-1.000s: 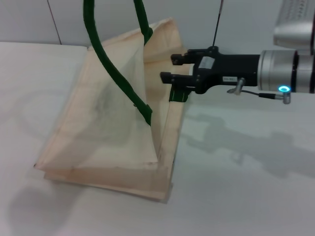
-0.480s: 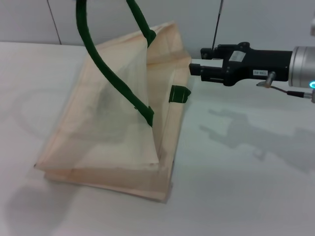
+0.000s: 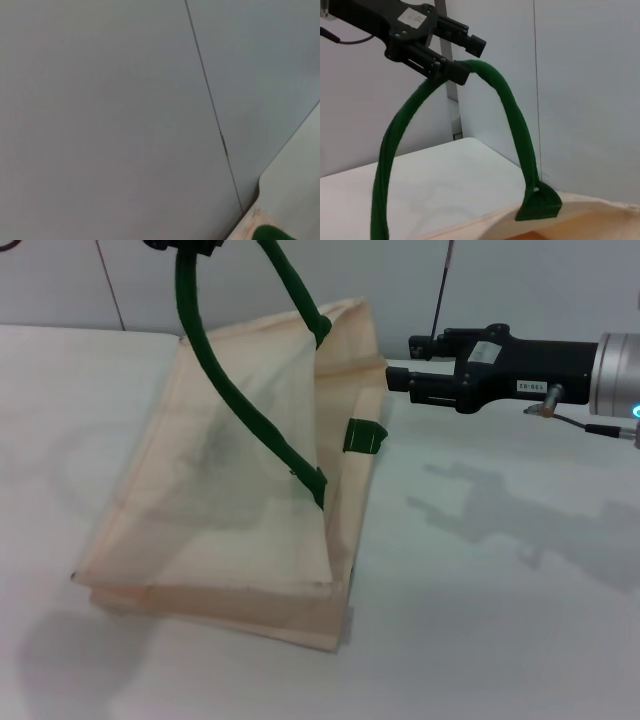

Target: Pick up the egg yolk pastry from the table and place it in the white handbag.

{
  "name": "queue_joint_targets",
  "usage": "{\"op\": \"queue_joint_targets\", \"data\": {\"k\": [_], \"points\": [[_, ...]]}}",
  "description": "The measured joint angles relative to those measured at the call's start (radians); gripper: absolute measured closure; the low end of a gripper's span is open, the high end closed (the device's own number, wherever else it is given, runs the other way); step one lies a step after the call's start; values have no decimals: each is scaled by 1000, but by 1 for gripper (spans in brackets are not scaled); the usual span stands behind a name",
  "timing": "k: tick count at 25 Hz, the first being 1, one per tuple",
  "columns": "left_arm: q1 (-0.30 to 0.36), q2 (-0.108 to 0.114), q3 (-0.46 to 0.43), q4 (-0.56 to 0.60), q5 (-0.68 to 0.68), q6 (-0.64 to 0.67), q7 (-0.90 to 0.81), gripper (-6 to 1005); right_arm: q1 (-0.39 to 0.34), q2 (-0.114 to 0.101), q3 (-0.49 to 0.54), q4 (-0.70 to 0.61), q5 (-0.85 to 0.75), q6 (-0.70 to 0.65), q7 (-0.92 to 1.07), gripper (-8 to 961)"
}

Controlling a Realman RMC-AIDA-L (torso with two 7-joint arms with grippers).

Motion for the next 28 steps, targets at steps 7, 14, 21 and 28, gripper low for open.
{"op": "queue_joint_targets", "data": {"k": [7, 14, 21, 28], "points": [[-1, 0, 29, -30, -12, 39, 5, 170, 7, -1, 0, -8, -1, -1, 0, 364], [-3, 0, 41, -148, -108, 100, 31, 159, 3, -3, 0, -9, -8, -1, 10, 365], [14, 0, 48, -175, -243, 117, 115, 169, 0, -10, 0, -7, -14, -1, 22, 366], [29, 0, 58, -183, -271, 130, 126, 187, -7, -14, 0, -4, -14, -1, 24, 366]]}}
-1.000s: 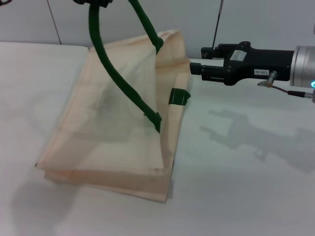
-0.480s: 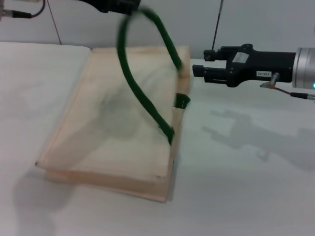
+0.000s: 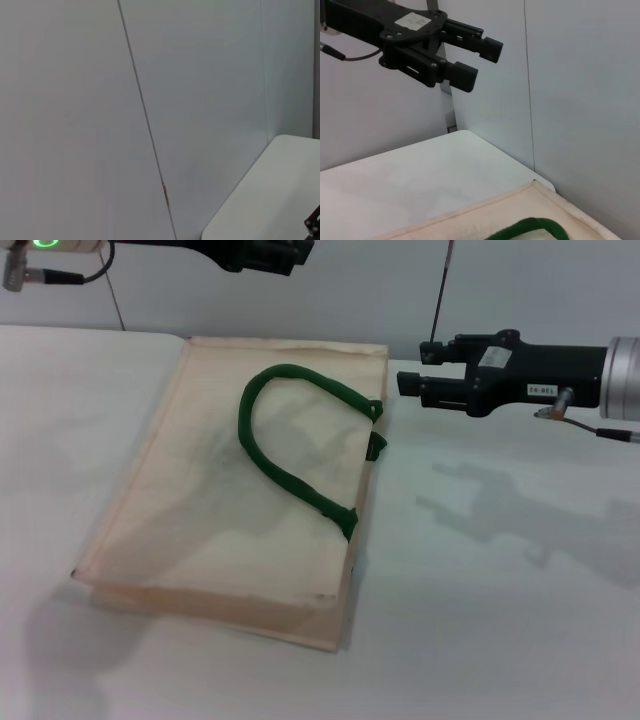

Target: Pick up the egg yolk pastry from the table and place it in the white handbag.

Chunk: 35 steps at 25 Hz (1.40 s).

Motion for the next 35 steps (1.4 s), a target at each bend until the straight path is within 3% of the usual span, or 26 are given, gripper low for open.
{"op": "queue_joint_targets", "data": {"k": [6, 12, 15, 20, 25, 31, 35], "points": [[1, 0, -1, -7, 9, 12, 5, 203, -20, -12, 58, 5, 0, -10, -3, 367], [-6, 0, -2, -94, -5, 137, 42, 219, -124, -7, 200, 101, -5, -113, -5, 367], [12, -3, 1, -106, -52, 232, 58, 227, -190, 24, 244, 184, -16, -226, -1, 367], [67, -8, 8, -148, -276, 404, 191, 241, -278, 112, 251, 387, -94, -437, -4, 367], [96, -8, 15, -199, -471, 461, 301, 262, -300, 111, 200, 435, -96, -518, 12, 367], [106, -9, 23, -200, -503, 468, 354, 274, -321, 112, 202, 472, -69, -530, -8, 367], [138, -12, 51, -249, -593, 514, 462, 275, -317, 114, 192, 445, -58, -547, -44, 367]]}}
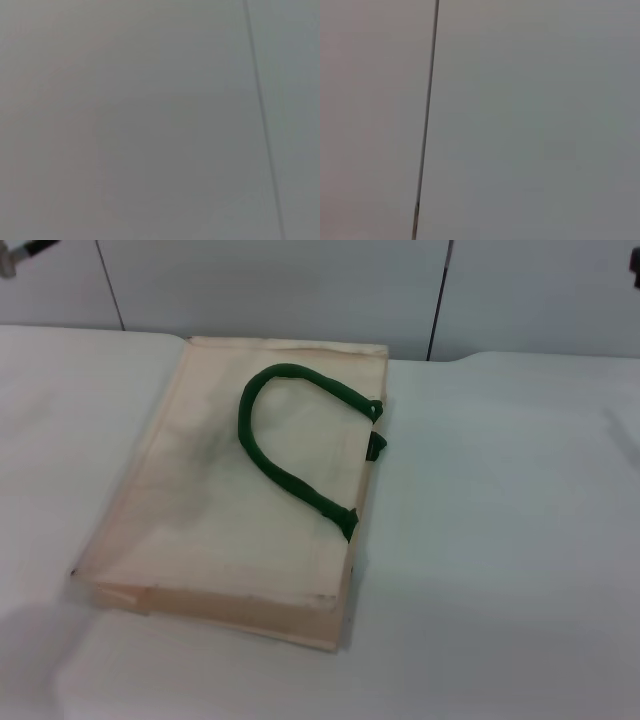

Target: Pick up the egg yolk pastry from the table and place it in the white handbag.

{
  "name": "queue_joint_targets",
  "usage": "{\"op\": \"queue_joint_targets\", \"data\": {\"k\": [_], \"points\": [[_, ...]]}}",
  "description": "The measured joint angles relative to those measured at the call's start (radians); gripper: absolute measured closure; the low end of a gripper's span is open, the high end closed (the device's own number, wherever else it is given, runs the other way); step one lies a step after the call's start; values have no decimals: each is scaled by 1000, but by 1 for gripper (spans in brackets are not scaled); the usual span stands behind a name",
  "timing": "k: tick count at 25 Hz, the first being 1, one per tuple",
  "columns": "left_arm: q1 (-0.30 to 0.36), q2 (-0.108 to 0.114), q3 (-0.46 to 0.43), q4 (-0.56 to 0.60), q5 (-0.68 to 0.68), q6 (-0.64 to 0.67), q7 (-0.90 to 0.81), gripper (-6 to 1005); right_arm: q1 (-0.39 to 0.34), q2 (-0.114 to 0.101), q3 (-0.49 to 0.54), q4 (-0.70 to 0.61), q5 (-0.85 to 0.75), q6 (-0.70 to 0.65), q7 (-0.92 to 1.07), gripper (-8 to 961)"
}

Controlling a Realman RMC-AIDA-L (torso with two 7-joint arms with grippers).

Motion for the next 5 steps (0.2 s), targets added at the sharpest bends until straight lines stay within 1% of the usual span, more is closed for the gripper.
{"op": "queue_joint_targets", "data": {"k": [3, 5], "points": [[12, 0, 4, -71, -68, 22, 70, 275, -2, 1, -29, -48, 54, -29, -59, 367], [23, 0, 2, -102, -86, 34, 88, 275, -4, 2, -55, -88, 132, -35, -139, 367]]}}
